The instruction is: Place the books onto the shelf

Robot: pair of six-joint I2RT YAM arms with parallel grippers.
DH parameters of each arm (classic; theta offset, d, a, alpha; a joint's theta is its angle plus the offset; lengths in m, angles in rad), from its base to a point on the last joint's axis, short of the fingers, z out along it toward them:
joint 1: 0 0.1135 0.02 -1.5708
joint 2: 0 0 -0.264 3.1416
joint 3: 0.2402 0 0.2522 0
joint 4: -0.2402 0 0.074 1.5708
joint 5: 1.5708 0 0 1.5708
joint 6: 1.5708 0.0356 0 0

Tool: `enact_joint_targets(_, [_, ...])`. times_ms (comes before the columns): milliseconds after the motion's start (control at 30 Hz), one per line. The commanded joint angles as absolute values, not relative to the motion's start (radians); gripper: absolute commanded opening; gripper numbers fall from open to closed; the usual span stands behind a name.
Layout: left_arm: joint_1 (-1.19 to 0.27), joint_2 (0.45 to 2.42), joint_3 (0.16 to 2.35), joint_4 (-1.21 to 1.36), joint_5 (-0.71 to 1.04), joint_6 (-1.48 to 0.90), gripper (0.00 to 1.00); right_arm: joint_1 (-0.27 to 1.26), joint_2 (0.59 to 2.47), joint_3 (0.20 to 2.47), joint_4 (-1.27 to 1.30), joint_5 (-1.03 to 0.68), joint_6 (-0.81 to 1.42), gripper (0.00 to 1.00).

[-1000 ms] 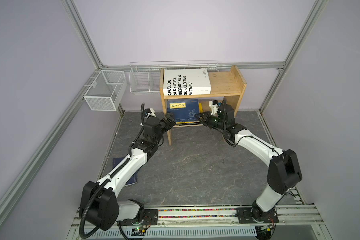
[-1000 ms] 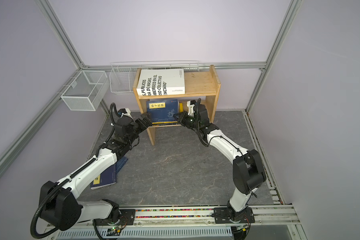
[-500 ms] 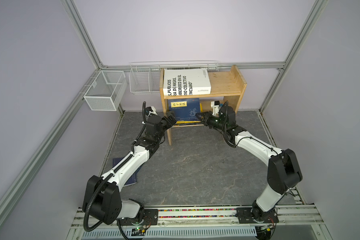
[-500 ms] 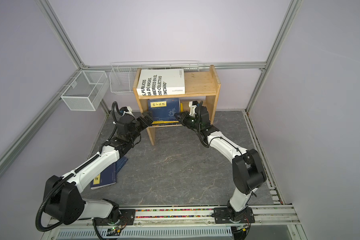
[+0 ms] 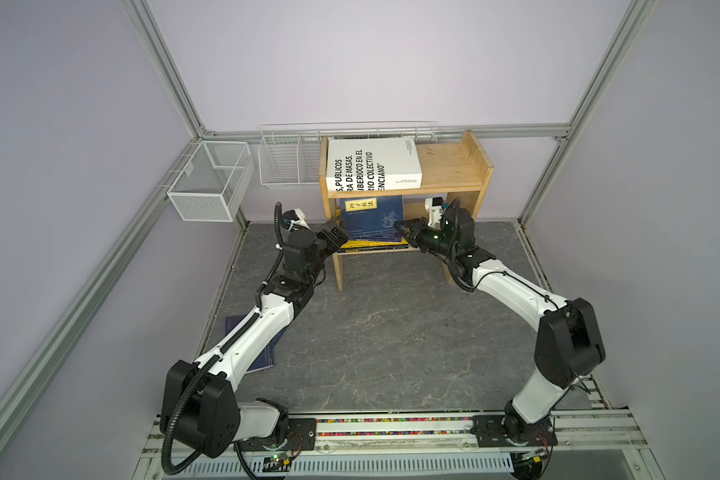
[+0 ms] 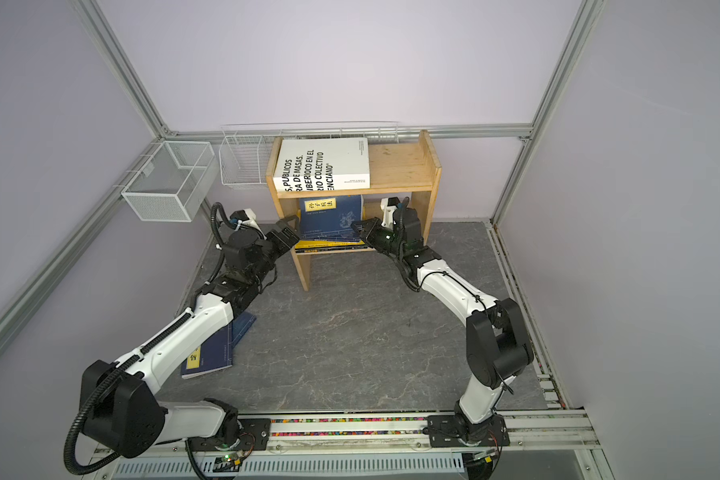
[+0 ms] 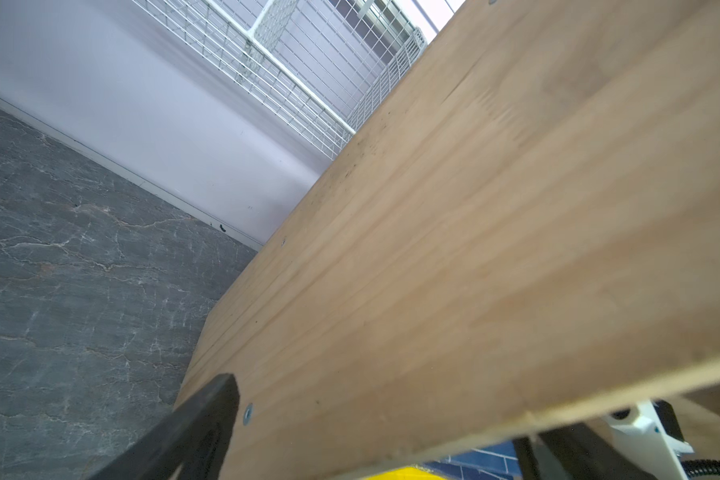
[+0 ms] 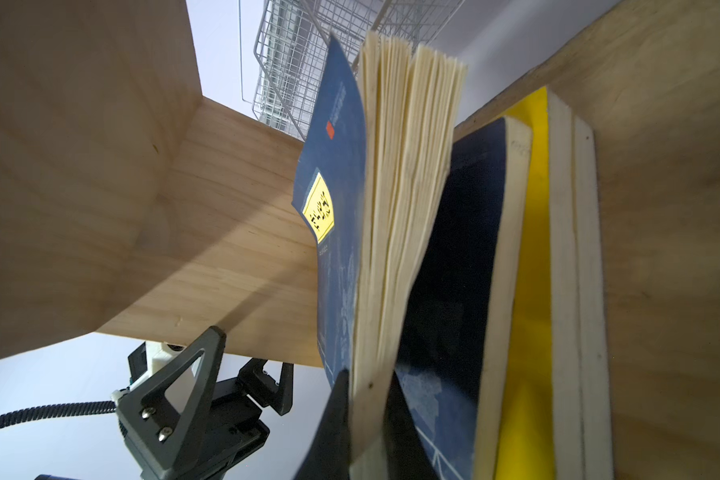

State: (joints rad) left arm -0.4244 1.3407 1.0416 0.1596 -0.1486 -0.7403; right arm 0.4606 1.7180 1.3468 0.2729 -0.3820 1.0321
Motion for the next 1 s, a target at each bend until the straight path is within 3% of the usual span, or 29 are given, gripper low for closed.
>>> enact_joint_targets(0, [-0.417, 1.350, 1.039, 0.179, -0.139, -0.742, 0.99, 0.479, 1.735, 1.371, 0.301, -0.362, 1.042, 0.07])
enact_joint_targets(133, [-0.416, 1.353, 1.031, 0.184, -0.137, -0.748, 0.99, 0.490, 1.769, 1.360, 0.384, -0.358, 1.087, 0.07])
enact_joint_targets(267, [-0.417, 1.354, 1.029, 0.183, -0.137, -0.745, 0.99, 0.509, 1.770, 1.380, 0.298, -0.335, 1.035, 0.12])
enact_joint_targets(667, [-0.412, 1.351, 1.017, 0.187, -0.134, -0.750, 0.99, 0.559, 1.675, 1.460, -0.057, -0.067, 0.732, 0.53])
enact_joint_targets(967, [-0.410, 1.361, 1.016, 0.188, -0.118, -0.750, 1.00, 0.562, 1.638, 1.525, -0.180, 0.071, 0.589, 0.58])
